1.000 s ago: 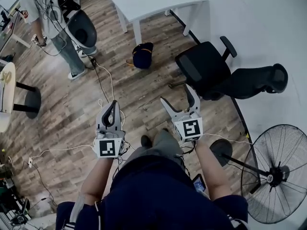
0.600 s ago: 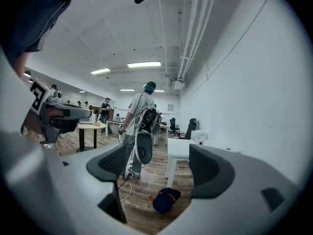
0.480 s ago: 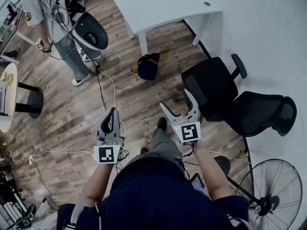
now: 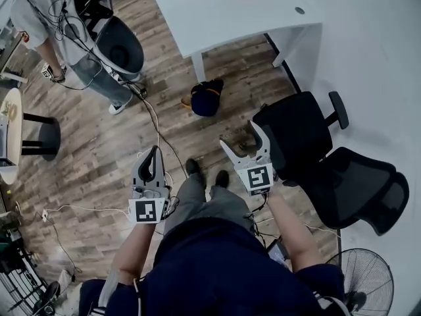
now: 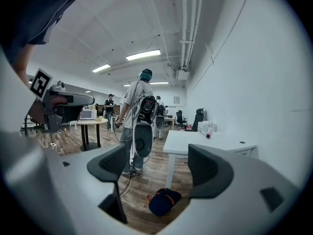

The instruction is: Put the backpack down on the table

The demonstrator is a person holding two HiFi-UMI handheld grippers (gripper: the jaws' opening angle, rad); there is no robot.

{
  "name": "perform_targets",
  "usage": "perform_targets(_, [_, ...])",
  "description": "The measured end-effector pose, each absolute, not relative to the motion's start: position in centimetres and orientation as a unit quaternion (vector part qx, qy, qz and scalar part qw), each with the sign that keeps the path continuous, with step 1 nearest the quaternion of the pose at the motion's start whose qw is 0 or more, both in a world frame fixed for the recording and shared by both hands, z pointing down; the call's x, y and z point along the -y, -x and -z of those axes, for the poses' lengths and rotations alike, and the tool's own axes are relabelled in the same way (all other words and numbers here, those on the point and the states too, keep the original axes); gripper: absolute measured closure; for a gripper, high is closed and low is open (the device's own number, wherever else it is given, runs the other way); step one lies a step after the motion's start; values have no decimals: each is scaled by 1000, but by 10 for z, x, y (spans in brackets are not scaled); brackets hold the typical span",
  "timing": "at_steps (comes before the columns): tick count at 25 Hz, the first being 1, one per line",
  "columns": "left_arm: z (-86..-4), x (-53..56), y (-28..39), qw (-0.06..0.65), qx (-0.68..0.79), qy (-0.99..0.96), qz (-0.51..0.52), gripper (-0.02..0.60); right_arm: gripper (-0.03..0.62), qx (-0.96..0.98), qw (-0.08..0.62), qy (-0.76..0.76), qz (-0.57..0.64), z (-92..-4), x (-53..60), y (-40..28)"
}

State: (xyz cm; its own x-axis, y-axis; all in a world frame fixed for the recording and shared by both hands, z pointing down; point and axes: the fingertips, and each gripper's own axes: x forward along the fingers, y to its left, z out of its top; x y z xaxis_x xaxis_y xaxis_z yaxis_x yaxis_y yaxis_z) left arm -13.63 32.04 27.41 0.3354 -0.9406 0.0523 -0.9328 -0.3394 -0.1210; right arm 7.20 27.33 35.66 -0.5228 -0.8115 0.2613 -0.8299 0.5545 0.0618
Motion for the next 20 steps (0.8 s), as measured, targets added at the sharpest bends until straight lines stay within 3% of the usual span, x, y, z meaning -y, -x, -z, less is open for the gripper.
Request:
perform_targets(11, [-314, -222, 162, -5, -543, 838, 60, 578, 195, 856, 164, -488, -45, -419, -175, -41])
perform_targets(20, [-368, -173, 154, 7, -531, 842, 91, 578, 243, 853, 164, -492, -55, -484, -109, -48])
